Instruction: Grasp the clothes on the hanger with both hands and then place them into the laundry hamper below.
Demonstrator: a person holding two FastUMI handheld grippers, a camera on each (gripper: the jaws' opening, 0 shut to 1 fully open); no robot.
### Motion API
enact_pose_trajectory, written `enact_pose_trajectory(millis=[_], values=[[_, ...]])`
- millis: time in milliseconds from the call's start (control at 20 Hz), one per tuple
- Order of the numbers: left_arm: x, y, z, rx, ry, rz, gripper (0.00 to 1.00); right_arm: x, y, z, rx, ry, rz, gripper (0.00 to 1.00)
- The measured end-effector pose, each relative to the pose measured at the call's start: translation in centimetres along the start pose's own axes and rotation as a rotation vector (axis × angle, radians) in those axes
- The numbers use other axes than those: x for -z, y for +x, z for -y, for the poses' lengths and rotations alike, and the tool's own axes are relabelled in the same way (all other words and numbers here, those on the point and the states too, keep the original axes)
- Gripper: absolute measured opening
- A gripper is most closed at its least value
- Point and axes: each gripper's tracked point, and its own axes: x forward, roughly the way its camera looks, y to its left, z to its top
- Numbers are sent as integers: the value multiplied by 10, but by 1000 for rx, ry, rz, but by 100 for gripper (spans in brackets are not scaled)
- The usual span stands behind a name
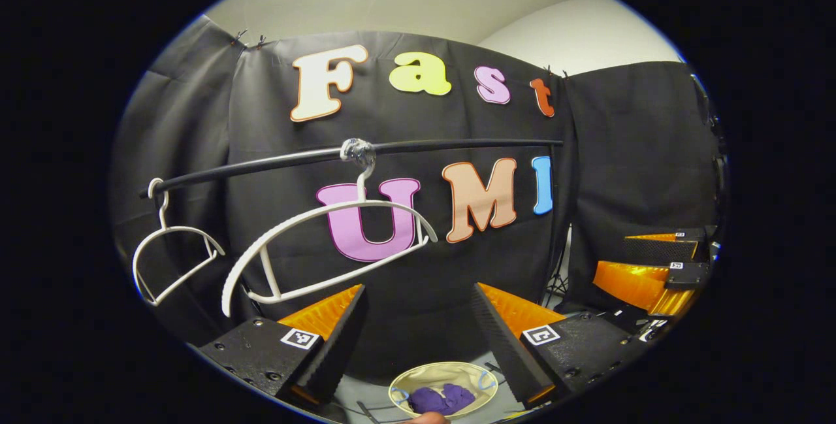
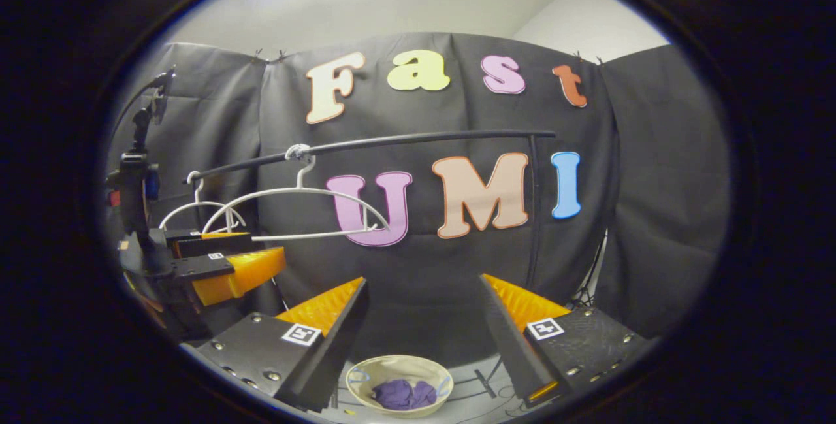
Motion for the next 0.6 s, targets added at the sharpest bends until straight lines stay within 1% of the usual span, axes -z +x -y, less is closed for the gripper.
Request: enact_pose_trajectory(millis=[50,100,150,200,350,400,450,500,550,600], values=[[6,1,-1,-2,0,-13,100,9,2,2,6,5,-21,100],[11,3,0,3,-5,-20,98,18,4,2,9,9,-46,99],[15,5,2,14,-9,-24,98,24,7,3,10,10,-59,99],[18,8,3,20,-5,-30,100,26,10,5,17,11,-68,99],[24,15,-1,18,16,-39,100,24,18,6,12,23,-70,99],[24,18,-1,21,12,-41,100,23,21,7,9,23,-70,96],[23,21,-1,21,8,-39,100,21,25,8,11,22,-68,99],[20,23,-2,20,4,-35,98,19,27,9,12,23,-67,99],[18,26,-2,21,-2,-31,100,17,30,9,7,28,-66,99],[17,28,-2,18,-4,-31,98,17,32,9,6,33,-67,99]])
